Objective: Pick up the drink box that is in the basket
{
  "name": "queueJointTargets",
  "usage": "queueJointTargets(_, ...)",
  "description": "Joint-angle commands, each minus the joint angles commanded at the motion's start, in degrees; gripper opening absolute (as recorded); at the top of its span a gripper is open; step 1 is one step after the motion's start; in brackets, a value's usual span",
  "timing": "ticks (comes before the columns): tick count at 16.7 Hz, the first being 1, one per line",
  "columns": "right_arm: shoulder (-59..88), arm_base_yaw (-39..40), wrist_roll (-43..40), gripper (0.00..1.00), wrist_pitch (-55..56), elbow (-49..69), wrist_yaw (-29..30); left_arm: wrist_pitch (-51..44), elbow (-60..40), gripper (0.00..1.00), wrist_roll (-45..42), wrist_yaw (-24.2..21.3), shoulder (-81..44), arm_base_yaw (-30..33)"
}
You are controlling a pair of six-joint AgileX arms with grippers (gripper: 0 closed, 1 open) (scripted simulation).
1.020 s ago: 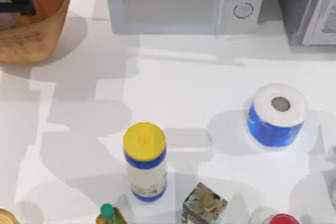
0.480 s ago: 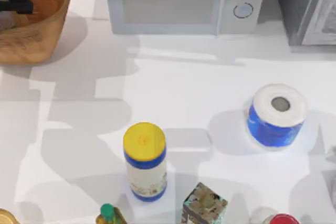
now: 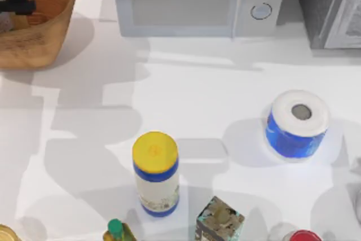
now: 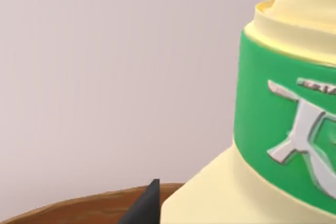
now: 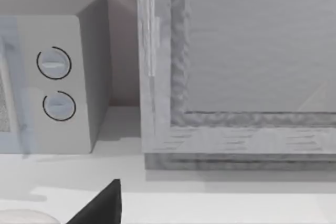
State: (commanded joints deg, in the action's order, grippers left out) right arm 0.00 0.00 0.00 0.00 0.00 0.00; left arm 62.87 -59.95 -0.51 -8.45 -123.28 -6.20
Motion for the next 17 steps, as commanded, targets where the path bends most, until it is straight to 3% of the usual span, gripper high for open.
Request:
queueJointTargets(2, 0.00, 0.00, 0.00, 1.00, 0.00, 0.00, 0.00, 0.00, 0.00, 0.00, 0.00, 0.00, 0.00, 0.00)
queueJointTargets(12, 0.00, 0.00, 0.00, 1.00, 0.00, 0.00, 0.00, -0.91, -0.29, 0.00, -0.20, 0.00, 1.71, -0.34)
queueJointTargets(17, 0.00, 0.00, 0.00, 1.00, 0.00, 0.00, 0.00, -10.78, -4.46, 0.00, -0.24, 0.13, 7.25, -0.30)
